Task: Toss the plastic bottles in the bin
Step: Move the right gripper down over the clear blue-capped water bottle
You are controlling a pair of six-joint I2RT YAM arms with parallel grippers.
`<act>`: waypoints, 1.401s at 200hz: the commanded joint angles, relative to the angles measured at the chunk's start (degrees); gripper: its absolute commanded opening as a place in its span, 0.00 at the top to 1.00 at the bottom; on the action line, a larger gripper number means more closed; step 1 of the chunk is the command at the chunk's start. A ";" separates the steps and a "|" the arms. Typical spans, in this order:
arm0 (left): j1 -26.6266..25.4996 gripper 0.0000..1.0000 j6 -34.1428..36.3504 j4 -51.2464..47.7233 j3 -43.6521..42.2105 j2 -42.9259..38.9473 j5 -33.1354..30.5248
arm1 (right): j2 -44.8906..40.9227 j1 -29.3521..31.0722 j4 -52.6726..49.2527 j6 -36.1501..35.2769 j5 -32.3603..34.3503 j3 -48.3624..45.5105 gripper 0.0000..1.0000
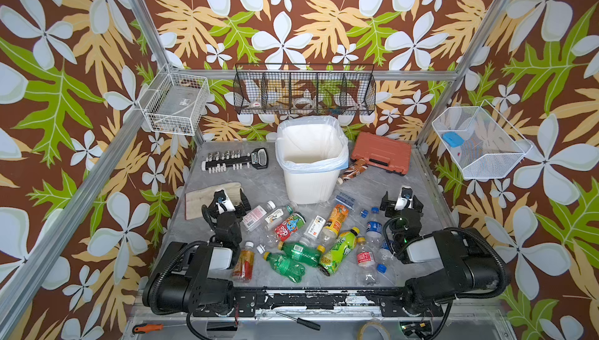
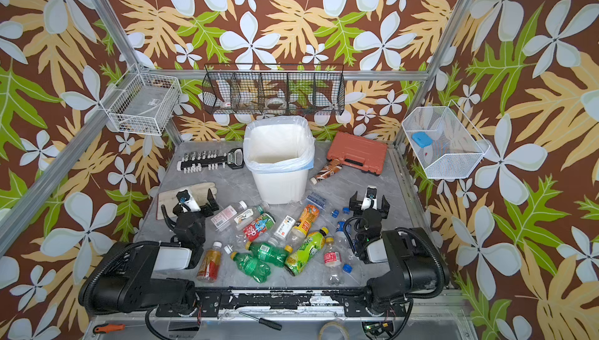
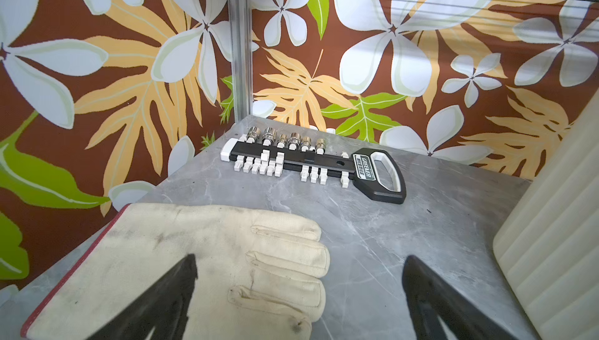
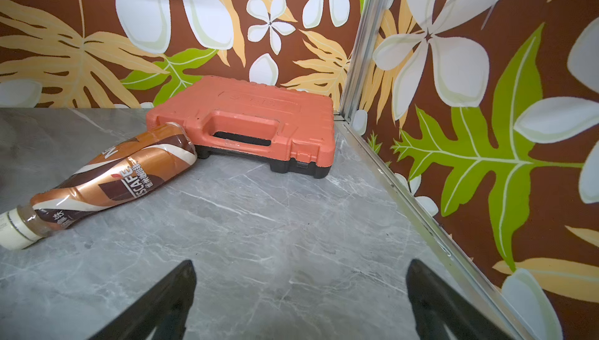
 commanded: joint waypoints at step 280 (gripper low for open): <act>-3.54 0.00 -3.37 -27.14 12.27 -14.33 -13.99 | -18.97 0.39 -47.45 19.97 2.34 21.78 0.00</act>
